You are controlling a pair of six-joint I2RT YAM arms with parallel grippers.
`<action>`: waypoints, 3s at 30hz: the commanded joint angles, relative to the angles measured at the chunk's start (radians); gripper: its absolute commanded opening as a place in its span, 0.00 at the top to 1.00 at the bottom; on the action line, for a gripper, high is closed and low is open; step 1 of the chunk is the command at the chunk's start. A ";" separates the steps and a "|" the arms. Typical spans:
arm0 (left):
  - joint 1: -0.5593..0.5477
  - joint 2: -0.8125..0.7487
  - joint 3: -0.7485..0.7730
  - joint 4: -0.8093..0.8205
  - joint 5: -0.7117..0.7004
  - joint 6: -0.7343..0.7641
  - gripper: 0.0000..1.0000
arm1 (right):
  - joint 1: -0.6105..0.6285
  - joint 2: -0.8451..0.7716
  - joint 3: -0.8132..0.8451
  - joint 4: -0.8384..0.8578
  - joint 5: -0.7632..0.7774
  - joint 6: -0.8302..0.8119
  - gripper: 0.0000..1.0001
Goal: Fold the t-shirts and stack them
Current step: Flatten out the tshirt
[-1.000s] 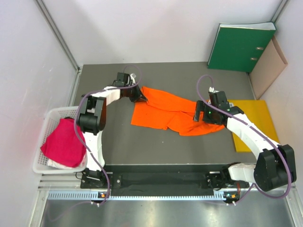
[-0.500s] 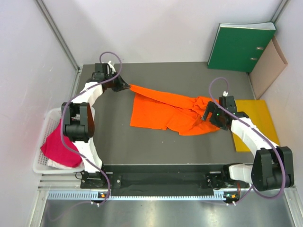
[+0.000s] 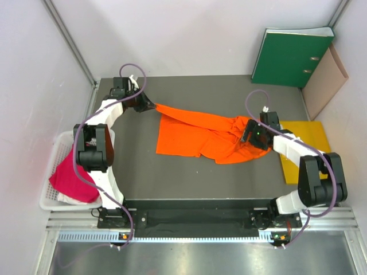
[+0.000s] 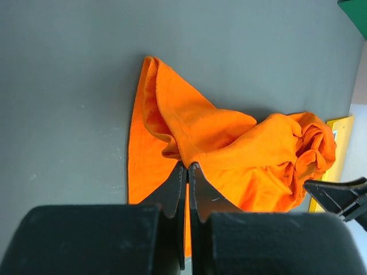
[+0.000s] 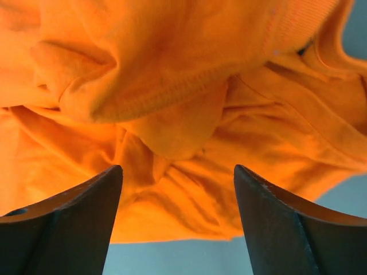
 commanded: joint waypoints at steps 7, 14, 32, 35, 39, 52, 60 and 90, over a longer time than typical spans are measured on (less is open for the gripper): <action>0.002 -0.035 -0.026 -0.010 0.018 0.031 1.00 | 0.002 0.106 0.102 0.126 0.012 0.006 0.53; 0.002 -0.026 -0.029 -0.019 0.016 0.039 1.00 | 0.008 0.151 0.131 0.140 0.009 -0.002 0.93; 0.015 -0.251 0.113 -0.137 -0.138 0.065 1.00 | 0.051 -0.200 0.556 -0.239 0.164 -0.204 1.00; 0.014 -0.331 0.141 -0.161 -0.175 0.057 1.00 | 0.062 -0.268 0.620 -0.293 0.202 -0.233 1.00; 0.014 -0.466 0.159 -0.207 -0.266 0.057 1.00 | 0.071 -0.361 0.668 -0.333 0.232 -0.249 1.00; 0.014 -0.843 0.118 -0.300 -0.358 0.068 1.00 | 0.076 -0.587 1.016 -0.702 0.176 -0.370 1.00; 0.015 -1.032 0.268 -0.446 -0.455 0.122 1.00 | 0.065 -0.651 1.305 -0.907 0.202 -0.361 1.00; 0.014 0.082 0.369 -0.310 -0.367 0.048 1.00 | 0.054 0.528 1.106 -0.211 0.100 -0.322 1.00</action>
